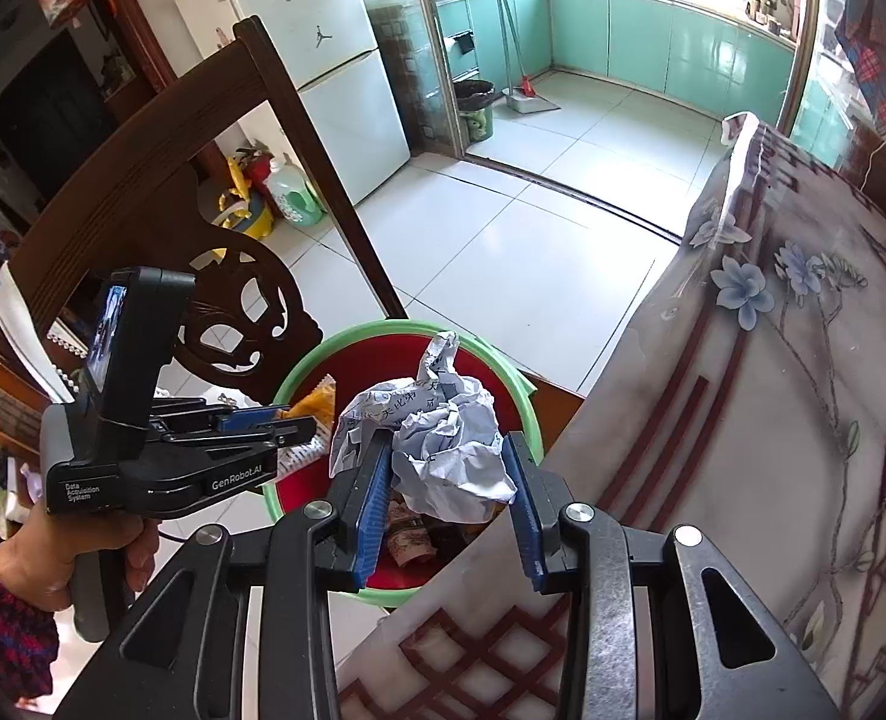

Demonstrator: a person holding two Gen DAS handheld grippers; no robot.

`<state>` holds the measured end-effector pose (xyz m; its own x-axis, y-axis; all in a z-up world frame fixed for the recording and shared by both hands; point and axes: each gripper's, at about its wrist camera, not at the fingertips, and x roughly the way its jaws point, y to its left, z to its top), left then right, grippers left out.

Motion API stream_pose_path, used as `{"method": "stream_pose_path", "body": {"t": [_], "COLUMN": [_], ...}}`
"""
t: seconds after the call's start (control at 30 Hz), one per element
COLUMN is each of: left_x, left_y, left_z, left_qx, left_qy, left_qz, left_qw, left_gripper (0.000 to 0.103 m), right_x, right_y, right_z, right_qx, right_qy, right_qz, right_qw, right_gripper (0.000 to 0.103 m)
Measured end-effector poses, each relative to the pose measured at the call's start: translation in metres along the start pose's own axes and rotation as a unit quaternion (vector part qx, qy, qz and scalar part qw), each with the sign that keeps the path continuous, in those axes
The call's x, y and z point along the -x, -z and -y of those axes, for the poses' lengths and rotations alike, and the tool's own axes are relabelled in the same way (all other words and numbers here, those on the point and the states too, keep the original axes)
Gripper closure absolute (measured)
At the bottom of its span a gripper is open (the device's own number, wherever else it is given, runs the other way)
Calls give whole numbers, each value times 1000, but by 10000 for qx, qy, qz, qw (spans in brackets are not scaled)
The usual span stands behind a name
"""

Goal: Collect trash
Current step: 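Open both grippers to drop the wrapper and paper into the red bin, then grasp the clear water bottle with the right gripper while the left grasps crumpled brown paper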

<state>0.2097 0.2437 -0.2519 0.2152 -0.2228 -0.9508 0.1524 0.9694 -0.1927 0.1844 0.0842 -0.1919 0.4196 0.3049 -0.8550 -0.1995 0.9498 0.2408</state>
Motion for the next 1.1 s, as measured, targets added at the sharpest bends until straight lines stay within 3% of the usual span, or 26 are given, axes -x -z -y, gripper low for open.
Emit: {"method": "stream_pose_path", "body": {"t": [0.07, 0.13, 0.17, 0.2, 0.47, 0.63, 0.83, 1.0, 1.1], "left_x": [-4, -4, -2, 2, 35, 49, 56, 63, 68], "left_y": [-1, -1, 0, 0, 8, 17, 25, 33, 44], "left_z": [1, 2, 1, 0, 14, 45, 102, 166, 199], "left_qx": [-3, 26, 72, 117, -120, -508, -855, -1318, -1469], "left_qy": [44, -128, -188, -222, -438, -341, 69, 382, 481], "left_qz": [-105, -94, -38, 66, 621, 769, 757, 832, 892], "left_qw": [9999, 9999, 9998, 9997, 9970, 9952, 9934, 9870, 9839], "left_gripper": [85, 69, 50, 39, 39, 39, 39, 39, 39], "right_x": [0, -2, -1, 0, 35, 83, 164, 222, 249], "right_y": [1, 2, 3, 4, 24, 50, 93, 117, 128], "right_z": [4, 7, 9, 10, 37, 95, 204, 276, 309], "right_qx": [-134, -236, -277, -313, -516, -744, -1720, -2219, -2347], "right_qy": [-141, -180, -185, -179, 56, 816, 1842, 2367, 2415], "right_qz": [33, -2, 6, 28, 186, 349, 658, 884, 1051], "right_qw": [9998, 9996, 9994, 9993, 9985, 9933, 9655, 9417, 9357], "right_gripper": [68, 63, 62, 58, 54, 54, 54, 54, 54]}}
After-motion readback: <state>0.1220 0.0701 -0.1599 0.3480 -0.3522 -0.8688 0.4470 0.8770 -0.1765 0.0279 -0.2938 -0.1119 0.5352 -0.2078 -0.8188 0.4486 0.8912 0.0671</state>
